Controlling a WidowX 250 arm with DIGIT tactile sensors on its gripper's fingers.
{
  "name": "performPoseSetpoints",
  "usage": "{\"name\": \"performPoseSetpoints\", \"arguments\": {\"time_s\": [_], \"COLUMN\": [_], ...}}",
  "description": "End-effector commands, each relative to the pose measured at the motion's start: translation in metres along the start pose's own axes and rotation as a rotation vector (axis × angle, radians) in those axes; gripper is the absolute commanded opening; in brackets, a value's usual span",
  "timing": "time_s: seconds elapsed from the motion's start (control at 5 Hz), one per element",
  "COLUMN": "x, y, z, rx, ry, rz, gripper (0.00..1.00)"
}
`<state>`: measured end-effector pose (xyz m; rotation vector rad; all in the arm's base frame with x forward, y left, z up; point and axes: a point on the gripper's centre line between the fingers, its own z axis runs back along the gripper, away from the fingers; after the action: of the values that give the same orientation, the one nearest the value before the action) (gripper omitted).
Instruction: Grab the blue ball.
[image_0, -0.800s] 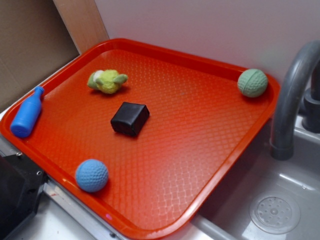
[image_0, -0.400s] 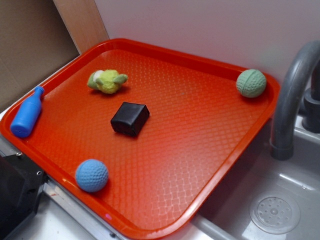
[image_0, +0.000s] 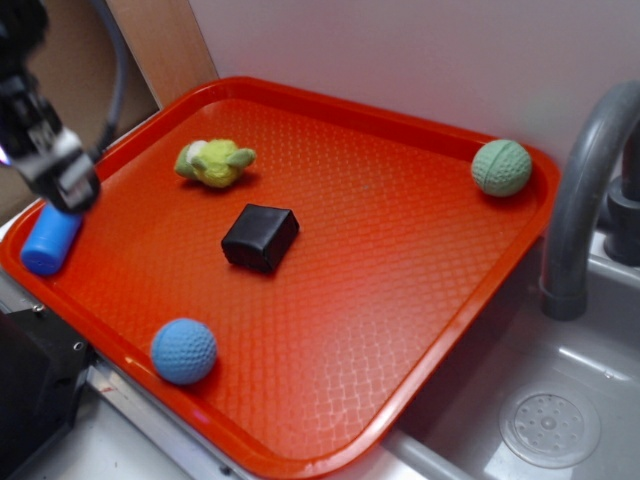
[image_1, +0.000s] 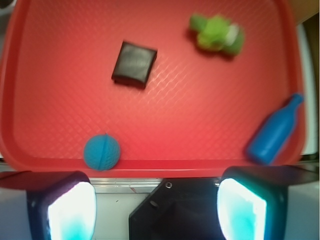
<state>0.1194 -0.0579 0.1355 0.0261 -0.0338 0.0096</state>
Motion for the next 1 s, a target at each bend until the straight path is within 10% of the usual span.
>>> {"name": "performPoseSetpoints", "arguments": {"time_s": [0.0, 0.6, 0.8], "x": [-0.006, 0.002, 0.010], "y": [-0.028, -0.074, -0.070], "z": [-0.060, -0.082, -0.094], "rx": [-0.046, -0.244, -0.207], "ry": [-0.044, 0.026, 0.037], "rz": [-0.096, -0.262, -0.227], "gripper": [1.00, 1.00, 0.01]}}
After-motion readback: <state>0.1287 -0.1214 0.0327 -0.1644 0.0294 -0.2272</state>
